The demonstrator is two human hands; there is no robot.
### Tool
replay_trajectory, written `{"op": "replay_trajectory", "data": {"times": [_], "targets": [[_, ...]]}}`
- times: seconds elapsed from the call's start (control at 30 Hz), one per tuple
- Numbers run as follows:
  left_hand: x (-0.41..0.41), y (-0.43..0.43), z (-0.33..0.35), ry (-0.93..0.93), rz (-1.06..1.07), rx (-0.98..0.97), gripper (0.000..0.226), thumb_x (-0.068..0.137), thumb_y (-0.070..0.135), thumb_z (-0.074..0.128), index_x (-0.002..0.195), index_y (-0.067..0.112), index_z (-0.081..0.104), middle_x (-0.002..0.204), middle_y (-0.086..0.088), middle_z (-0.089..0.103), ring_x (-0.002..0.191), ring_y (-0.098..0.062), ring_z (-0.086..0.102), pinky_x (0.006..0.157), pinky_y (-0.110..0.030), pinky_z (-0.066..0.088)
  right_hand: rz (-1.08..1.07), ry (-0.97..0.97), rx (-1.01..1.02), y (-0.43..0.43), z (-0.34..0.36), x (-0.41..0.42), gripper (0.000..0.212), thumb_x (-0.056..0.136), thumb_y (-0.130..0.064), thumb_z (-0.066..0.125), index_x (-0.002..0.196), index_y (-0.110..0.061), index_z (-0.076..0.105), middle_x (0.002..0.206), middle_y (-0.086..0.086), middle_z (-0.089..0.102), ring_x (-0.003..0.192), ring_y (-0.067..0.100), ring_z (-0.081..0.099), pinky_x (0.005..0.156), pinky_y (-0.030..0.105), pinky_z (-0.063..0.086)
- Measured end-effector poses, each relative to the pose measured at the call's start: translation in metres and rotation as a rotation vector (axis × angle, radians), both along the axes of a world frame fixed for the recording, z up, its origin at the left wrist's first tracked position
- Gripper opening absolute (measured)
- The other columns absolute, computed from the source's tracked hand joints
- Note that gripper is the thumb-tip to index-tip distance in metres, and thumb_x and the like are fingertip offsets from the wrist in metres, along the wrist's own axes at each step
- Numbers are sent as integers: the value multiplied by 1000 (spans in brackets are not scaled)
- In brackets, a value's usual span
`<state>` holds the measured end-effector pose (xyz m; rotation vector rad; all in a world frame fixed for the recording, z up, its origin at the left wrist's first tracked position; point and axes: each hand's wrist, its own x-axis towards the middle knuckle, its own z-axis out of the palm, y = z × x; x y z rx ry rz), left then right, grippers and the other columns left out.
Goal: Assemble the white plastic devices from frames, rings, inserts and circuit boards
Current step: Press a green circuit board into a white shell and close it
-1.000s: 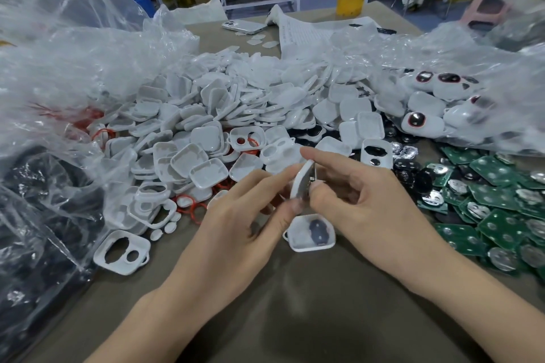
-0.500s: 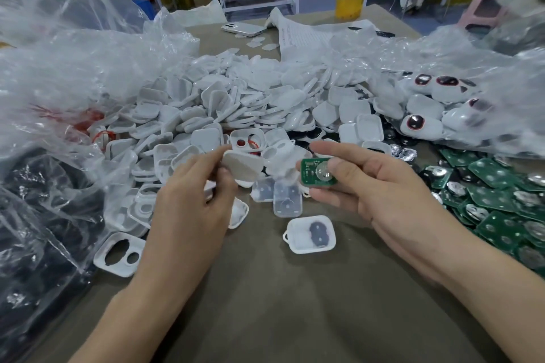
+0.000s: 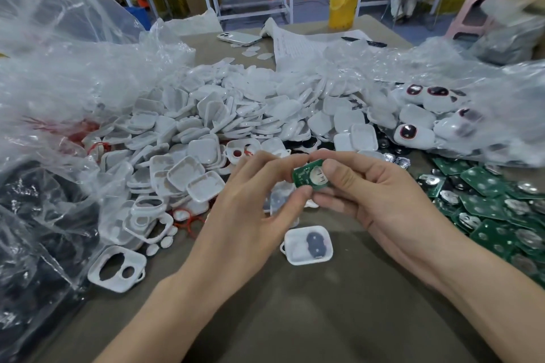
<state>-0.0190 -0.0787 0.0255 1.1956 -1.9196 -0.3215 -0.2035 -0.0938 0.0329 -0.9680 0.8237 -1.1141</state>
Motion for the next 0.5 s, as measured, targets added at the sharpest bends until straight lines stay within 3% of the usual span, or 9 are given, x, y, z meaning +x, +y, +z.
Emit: {"op": "replay_trajectory", "data": {"times": [0.13,0.23,0.33,0.43,0.5], "targets": [[-1,2,3,241,23,70,27,91,18,70,101,43,65,94,20,64,94,0,61,80,-5,40,29,114,-84,4,4,0,29,74,-34,73,98,-19,80,98,8,78,91,16,75,77,16,56],[2,0,6,329,2,81,25,91,15,70,94,39,65,98,17,66,94,-7,65,81,-16,49,51,277,-166,7,7,-4,24,75,-38,74,97,-30,80,93,-2,78,82,10,74,75,13,53],[5,-2,7,254,-36,-2,18,91,13,68,93,30,66,102,13,62,100,-17,64,83,-25,52,100,279,-180,9,8,-6,25,76,-40,80,99,-29,80,88,-2,77,79,6,70,75,13,53],[10,-2,7,180,-75,-80,14,93,11,66,93,25,67,105,6,61,101,-17,64,82,-21,48,133,221,-130,6,6,-8,42,69,-52,85,101,-25,80,86,0,75,80,9,67,77,16,52],[10,0,8,157,-104,-87,16,93,11,66,93,26,67,106,6,62,103,-15,64,84,-18,47,137,180,-105,4,4,-9,41,68,-49,87,99,-22,80,83,1,73,77,11,66,77,17,52]]}}
